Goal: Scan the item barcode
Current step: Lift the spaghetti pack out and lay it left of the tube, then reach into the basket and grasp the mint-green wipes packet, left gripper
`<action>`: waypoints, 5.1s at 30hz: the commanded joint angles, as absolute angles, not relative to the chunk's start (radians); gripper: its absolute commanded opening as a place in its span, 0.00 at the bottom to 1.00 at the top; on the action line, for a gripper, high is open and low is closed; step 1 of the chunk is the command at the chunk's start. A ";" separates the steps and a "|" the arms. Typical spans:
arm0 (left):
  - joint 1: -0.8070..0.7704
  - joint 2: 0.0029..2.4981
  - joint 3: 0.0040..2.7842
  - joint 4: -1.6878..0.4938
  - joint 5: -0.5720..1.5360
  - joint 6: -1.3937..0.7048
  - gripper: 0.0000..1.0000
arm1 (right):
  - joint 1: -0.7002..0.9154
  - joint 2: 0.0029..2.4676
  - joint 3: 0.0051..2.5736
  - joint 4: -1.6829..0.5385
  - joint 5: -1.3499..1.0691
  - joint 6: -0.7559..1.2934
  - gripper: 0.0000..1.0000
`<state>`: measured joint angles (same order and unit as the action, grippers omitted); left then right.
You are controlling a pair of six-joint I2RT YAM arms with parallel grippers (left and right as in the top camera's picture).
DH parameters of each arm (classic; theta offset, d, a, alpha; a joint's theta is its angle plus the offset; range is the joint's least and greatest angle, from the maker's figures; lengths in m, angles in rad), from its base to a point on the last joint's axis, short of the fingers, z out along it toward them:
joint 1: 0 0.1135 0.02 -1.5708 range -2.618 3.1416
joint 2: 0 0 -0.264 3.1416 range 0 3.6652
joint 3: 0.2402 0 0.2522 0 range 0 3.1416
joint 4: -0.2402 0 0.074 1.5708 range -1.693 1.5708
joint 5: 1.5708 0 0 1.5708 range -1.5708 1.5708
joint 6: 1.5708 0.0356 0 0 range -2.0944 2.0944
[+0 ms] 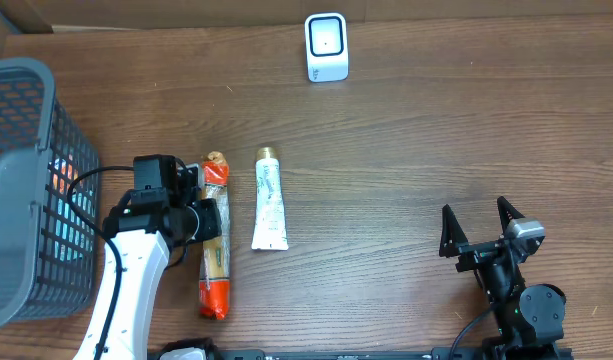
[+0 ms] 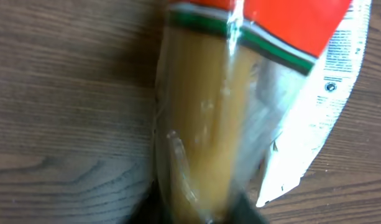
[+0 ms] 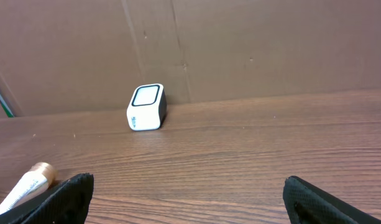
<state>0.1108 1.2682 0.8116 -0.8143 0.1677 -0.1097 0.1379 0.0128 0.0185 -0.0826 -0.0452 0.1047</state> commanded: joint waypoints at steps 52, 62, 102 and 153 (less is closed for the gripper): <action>0.461 1.243 1.842 -1.061 -0.026 -0.216 1.00 | 0.134 0.003 0.008 -0.079 -0.046 0.109 1.00; 0.612 1.351 1.842 -1.026 -0.062 -0.138 1.00 | 0.134 0.003 0.008 -0.079 -0.046 0.109 1.00; 0.836 1.666 1.840 -1.122 0.072 0.115 0.90 | 0.134 0.003 0.008 -0.079 -0.046 0.109 1.00; 0.894 2.032 1.285 -0.630 0.087 0.223 0.04 | 0.134 0.003 0.008 -0.079 -0.046 0.109 1.00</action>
<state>0.8928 1.9560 1.3167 -0.6163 0.2756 0.3038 0.1379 0.0128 0.0185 -0.0830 -0.0452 0.1043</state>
